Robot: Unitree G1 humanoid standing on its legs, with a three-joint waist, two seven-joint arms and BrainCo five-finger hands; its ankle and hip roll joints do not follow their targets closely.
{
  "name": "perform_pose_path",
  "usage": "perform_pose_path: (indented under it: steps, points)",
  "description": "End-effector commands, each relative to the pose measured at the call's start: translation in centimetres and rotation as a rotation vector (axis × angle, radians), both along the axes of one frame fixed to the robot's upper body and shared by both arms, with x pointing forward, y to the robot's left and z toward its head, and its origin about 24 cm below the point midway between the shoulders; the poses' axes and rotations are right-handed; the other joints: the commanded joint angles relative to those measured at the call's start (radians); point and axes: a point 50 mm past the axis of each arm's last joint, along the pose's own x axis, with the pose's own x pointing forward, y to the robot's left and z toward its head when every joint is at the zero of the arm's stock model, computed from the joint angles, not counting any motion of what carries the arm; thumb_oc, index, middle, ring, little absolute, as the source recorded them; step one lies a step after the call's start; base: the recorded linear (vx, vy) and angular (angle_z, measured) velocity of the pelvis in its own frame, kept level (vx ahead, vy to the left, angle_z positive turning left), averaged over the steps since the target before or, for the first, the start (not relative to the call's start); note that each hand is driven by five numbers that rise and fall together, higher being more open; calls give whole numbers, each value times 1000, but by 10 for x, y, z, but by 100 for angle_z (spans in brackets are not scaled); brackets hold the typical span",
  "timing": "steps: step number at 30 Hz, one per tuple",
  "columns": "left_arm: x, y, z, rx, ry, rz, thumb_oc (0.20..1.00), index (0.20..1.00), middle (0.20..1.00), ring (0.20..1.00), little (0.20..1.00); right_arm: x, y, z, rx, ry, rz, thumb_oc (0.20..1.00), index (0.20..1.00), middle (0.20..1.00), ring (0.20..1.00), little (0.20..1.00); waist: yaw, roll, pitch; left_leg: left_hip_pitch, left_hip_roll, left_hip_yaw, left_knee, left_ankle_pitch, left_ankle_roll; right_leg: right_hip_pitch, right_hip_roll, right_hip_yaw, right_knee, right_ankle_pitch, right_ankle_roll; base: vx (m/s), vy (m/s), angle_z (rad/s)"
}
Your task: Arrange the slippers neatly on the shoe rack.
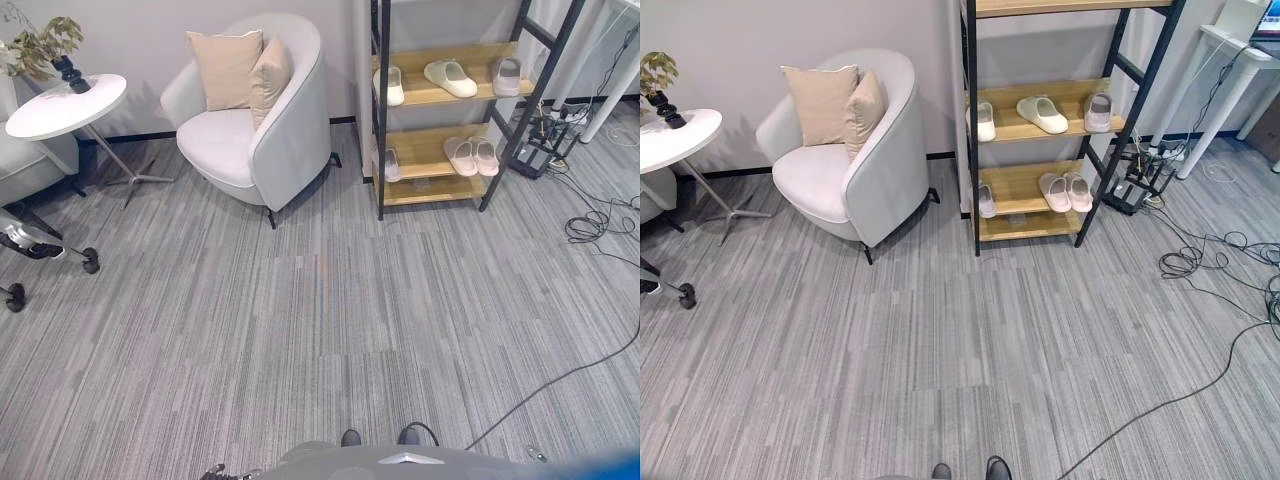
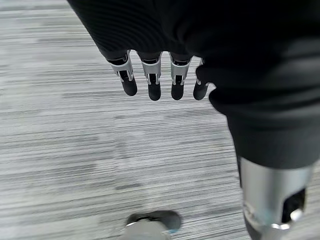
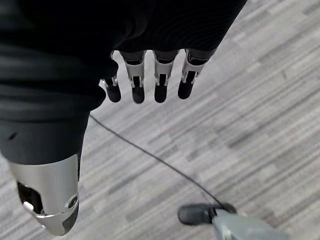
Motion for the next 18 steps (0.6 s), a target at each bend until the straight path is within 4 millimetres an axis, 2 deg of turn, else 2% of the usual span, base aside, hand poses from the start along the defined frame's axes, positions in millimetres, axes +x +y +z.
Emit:
perform_pose_path:
  steps: [1,2,3,4,5,6,8,14,15,17,18]
  points:
    - [13,13,5,75,-16,-91,1000,1000,1000,1000,1000,1,2,-1,-1,-4,23,1000,1000,1000,1000,1000,-5,-42,-23,-36,66,-16,-55,45,-73,6,-98,24,9,-10,128,-15,-68,-4]
    - [30,9,7,89,-52,-163,1000,1000,1000,1000,1000,11,7,-2,3,-17,73,1000,1000,1000,1000,1000,-19,-38,-16,-37,72,3,-55,42,-73,-5,-94,37,9,-7,130,-8,-103,-6]
    - [39,8,9,90,-73,-181,1000,1000,1000,1000,1000,16,5,0,-3,-32,77,1000,1000,1000,1000,1000,-25,-36,-14,-37,76,14,-55,41,-75,-10,-91,44,9,-7,129,-4,-88,-16]
    - [39,8,9,90,-73,-181,1000,1000,1000,1000,1000,16,5,0,-3,-32,77,1000,1000,1000,1000,1000,-25,-36,-14,-37,76,14,-55,41,-75,-10,-91,44,9,-7,129,22,-80,-40]
    - [52,2,10,82,-105,-221,1000,1000,1000,1000,1000,21,5,1,-6,-35,105,1000,1000,1000,1000,1000,-33,-35,-11,-37,81,21,-55,40,-77,-13,-87,52,9,-9,128,36,-68,-45]
    - [55,-2,10,75,-110,-253,1000,1000,1000,1000,1000,24,7,1,-11,-34,136,1000,1000,1000,1000,1000,-38,-33,-10,-35,82,24,-55,39,-77,-11,-85,53,9,-10,127,49,-94,-35]
    - [68,-19,9,50,-137,-322,1000,1000,1000,1000,1000,36,10,2,-25,-36,225,1000,1000,1000,1000,1000,-49,-28,-1,-33,88,26,-55,37,-79,-10,-80,56,9,-14,124,59,-100,-7]
    - [76,-34,8,23,-146,-386,1000,1000,1000,1000,1000,67,17,7,-79,-50,474,1000,1000,1000,1000,1000,-48,-32,27,-20,114,23,-55,40,-86,-8,-62,69,14,-25,101,61,-119,-10]
    - [80,-35,9,24,-153,-402,1000,1000,1000,1000,1000,79,19,10,-80,-87,486,1000,1000,1000,1000,1000,-44,-39,45,-40,128,26,-6,30,-92,-24,-57,83,46,-44,87,63,-156,-28]
    - [83,-37,10,35,-166,-437,1000,1000,1000,1000,1000,83,19,12,-82,-112,476,1000,1000,1000,1000,1000,-42,-51,61,-75,155,31,74,20,-107,-30,-54,92,68,-60,72,58,-192,-22]
    - [99,-33,20,124,-247,-505,1000,1000,1000,1000,1000,87,8,18,-147,-122,491,1000,1000,1000,1000,1000,-10,-69,103,-170,163,2,261,77,-104,-6,-43,87,70,-76,46,45,-197,-22]
